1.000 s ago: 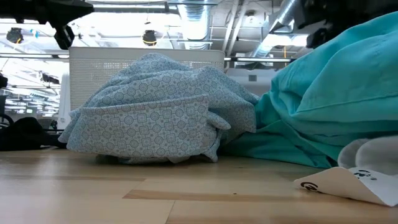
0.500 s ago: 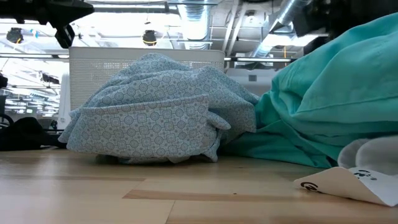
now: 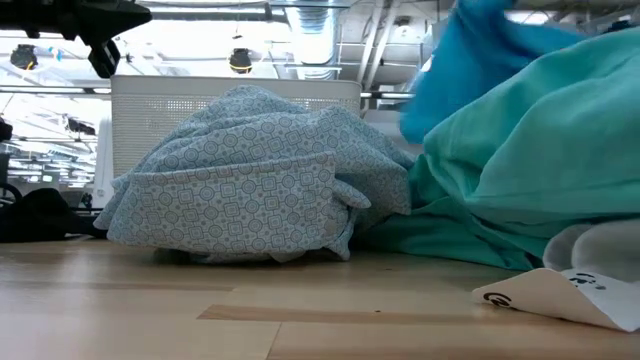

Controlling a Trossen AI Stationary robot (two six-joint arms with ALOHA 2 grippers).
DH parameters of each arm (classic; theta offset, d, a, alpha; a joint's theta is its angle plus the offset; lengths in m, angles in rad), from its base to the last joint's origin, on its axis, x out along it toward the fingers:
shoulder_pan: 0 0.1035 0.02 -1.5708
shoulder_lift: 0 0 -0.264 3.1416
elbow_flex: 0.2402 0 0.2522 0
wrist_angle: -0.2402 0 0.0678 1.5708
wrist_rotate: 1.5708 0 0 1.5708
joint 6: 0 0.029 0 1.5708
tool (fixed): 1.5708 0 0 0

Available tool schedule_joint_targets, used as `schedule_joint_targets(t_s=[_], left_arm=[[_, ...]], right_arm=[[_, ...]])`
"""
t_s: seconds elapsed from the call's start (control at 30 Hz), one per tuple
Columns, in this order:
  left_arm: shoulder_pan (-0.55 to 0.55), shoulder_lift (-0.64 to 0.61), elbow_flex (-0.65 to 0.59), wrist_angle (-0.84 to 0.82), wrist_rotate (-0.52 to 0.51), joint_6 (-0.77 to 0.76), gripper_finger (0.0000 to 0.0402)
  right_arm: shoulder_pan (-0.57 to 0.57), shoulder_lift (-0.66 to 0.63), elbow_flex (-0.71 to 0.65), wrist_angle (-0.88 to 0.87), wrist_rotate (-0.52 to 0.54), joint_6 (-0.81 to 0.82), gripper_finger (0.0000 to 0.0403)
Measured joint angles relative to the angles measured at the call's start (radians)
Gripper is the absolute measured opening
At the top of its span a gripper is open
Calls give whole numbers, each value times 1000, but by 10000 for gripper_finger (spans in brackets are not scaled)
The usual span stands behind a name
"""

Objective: Pick & Place Cloths
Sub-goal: Put the blue shorts into the dark blue laundry organizer

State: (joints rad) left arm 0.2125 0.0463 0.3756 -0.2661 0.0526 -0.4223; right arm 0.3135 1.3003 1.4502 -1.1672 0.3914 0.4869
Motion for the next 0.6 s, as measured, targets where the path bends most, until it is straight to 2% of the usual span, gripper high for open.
schedule_joint_targets(t_s=[0.13,0.37,0.6], left_arm=[[0,0,0,0,0,-1,1],[0,0,0,0,0,-1,1],[0,0,0,0,0,-1,1]], right_arm=[[-62,-78,70,-7,197,70,1],[-212,-169,117,-13,425,94,1],[-415,-180,117,-129,464,141,0]])
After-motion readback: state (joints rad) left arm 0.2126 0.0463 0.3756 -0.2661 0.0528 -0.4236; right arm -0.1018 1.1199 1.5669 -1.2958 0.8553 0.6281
